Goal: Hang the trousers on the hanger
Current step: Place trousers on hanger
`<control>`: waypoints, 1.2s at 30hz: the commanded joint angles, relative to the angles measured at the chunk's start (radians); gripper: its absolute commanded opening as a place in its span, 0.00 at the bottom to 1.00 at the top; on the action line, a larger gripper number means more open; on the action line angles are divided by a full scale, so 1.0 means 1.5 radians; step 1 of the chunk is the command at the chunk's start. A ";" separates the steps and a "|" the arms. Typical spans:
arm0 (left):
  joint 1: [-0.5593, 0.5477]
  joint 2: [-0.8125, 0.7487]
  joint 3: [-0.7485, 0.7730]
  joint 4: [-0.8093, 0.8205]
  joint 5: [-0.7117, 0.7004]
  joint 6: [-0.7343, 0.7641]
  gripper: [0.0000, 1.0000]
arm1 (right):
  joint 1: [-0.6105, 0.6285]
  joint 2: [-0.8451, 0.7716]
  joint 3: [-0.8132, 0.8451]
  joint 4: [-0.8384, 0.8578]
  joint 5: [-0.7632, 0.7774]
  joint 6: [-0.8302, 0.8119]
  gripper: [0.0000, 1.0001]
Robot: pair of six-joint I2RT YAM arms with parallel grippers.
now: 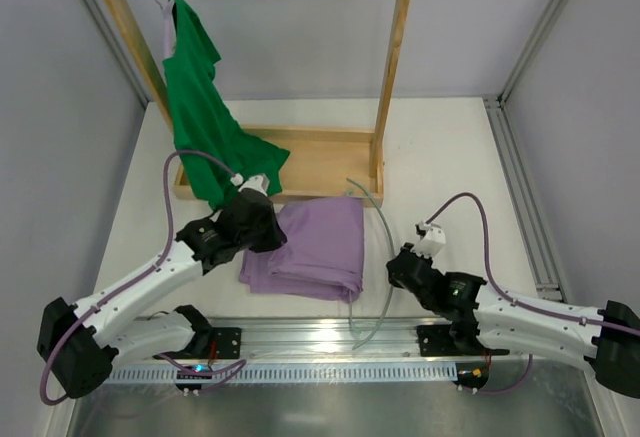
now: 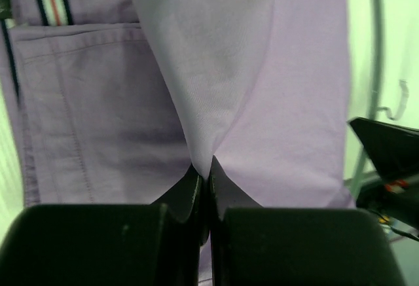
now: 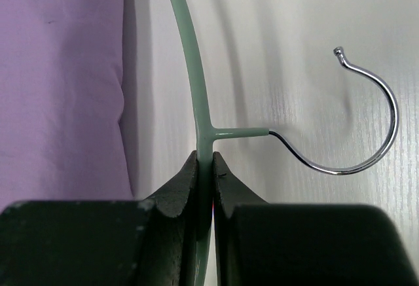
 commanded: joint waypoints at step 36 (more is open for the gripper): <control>0.084 0.060 0.081 -0.204 -0.183 0.014 0.51 | -0.001 0.043 0.045 0.076 -0.073 -0.050 0.04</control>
